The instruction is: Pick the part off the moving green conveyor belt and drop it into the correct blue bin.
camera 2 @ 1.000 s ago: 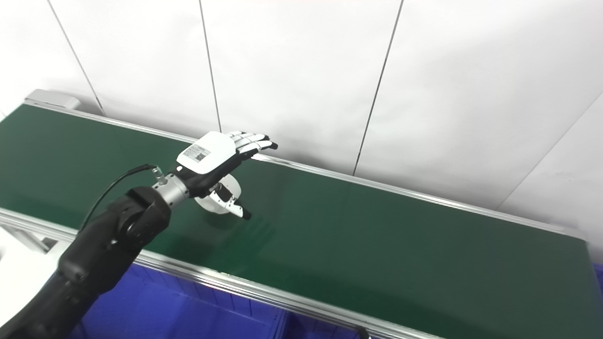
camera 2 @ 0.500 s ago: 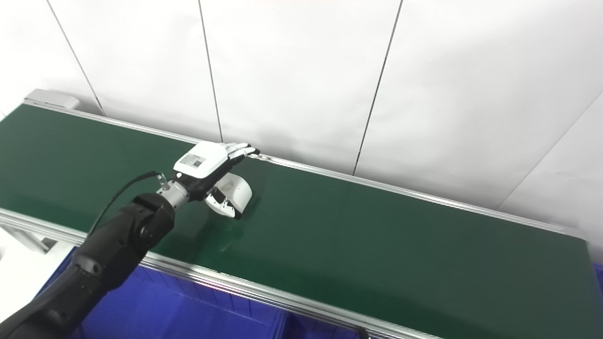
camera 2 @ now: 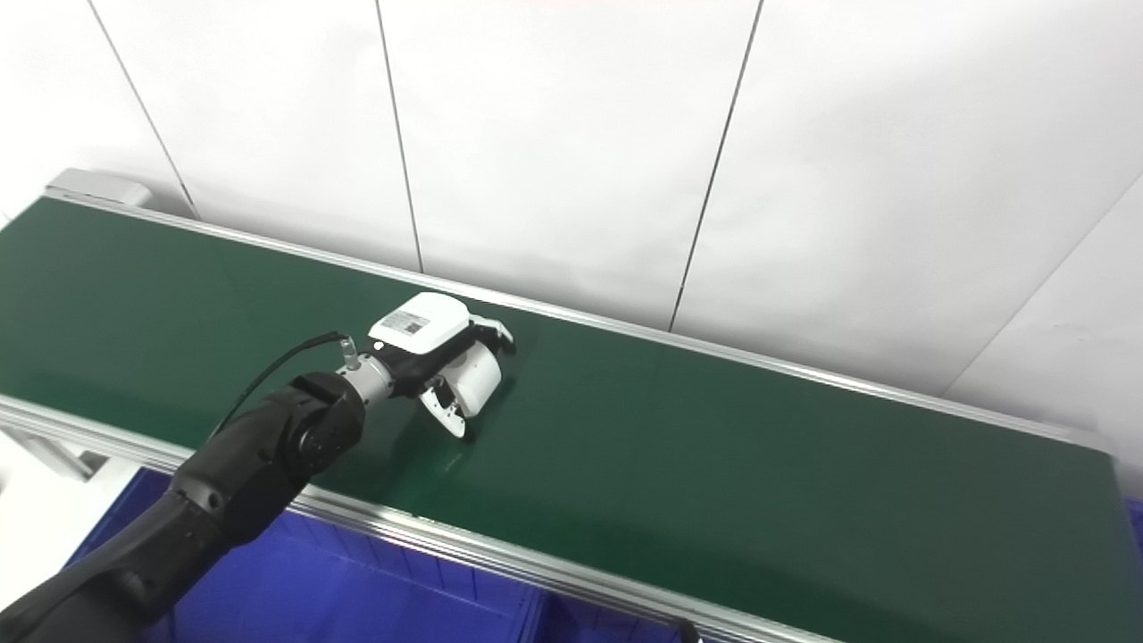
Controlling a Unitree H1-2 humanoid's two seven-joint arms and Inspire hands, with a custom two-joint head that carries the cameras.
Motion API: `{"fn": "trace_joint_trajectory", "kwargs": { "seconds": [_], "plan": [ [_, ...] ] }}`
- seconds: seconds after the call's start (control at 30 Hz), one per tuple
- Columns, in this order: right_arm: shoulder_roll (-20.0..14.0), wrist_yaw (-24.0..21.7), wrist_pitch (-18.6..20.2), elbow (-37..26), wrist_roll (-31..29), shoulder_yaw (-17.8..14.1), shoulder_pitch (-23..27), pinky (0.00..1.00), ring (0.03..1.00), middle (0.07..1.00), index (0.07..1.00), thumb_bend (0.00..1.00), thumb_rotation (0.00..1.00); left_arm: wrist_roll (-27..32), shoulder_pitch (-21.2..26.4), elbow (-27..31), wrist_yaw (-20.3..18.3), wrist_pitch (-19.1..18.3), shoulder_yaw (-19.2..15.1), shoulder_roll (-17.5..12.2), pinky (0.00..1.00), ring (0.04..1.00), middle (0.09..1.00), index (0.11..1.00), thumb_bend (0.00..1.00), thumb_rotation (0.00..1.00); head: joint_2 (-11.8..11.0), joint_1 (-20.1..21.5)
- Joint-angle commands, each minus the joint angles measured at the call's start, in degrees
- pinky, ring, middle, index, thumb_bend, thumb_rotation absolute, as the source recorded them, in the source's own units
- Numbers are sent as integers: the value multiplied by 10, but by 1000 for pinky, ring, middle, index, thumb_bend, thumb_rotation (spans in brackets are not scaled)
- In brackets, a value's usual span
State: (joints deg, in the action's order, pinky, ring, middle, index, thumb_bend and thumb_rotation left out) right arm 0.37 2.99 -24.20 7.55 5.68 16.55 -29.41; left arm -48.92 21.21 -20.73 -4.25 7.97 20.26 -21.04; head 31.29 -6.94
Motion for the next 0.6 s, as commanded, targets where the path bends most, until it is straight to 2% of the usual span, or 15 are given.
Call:
{"fn": "trace_joint_trajectory", "kwargs": {
  "seconds": [0.0,0.03,0.07,0.1,0.23,0.43,0.57],
  "plan": [
    [14,-7,-21,-19,1,6,-4,1000,960,1000,1000,660,1000,1,22,4,4,-6,2,-6,617,633,621,568,950,23,0,1],
    [14,-7,-22,-19,1,6,-4,1000,961,1000,1000,658,1000,1,22,4,5,-6,3,-5,597,609,602,521,698,42,0,1],
    [14,-7,-22,-19,2,6,-4,1000,960,1000,1000,657,1000,0,22,5,7,-6,5,-5,592,599,594,501,595,49,1,1],
    [14,-7,-22,-19,2,6,-3,1000,957,1000,1000,654,1000,-1,22,6,8,-7,6,-4,598,596,590,491,546,51,1,1],
    [15,-6,-17,-22,5,6,-4,1000,956,1000,1000,655,1000,-12,26,6,19,-8,13,-5,546,559,570,486,524,51,1,0],
    [16,-6,-15,-23,6,6,-3,1000,955,1000,1000,665,1000,-13,27,19,12,-23,15,-10,500,547,578,487,521,49,2,0],
    [16,-8,-17,-22,3,6,-3,1000,956,1000,1000,666,1000,-16,24,39,2,-34,17,-15,432,497,523,478,521,1,4,-2]
  ]
}}
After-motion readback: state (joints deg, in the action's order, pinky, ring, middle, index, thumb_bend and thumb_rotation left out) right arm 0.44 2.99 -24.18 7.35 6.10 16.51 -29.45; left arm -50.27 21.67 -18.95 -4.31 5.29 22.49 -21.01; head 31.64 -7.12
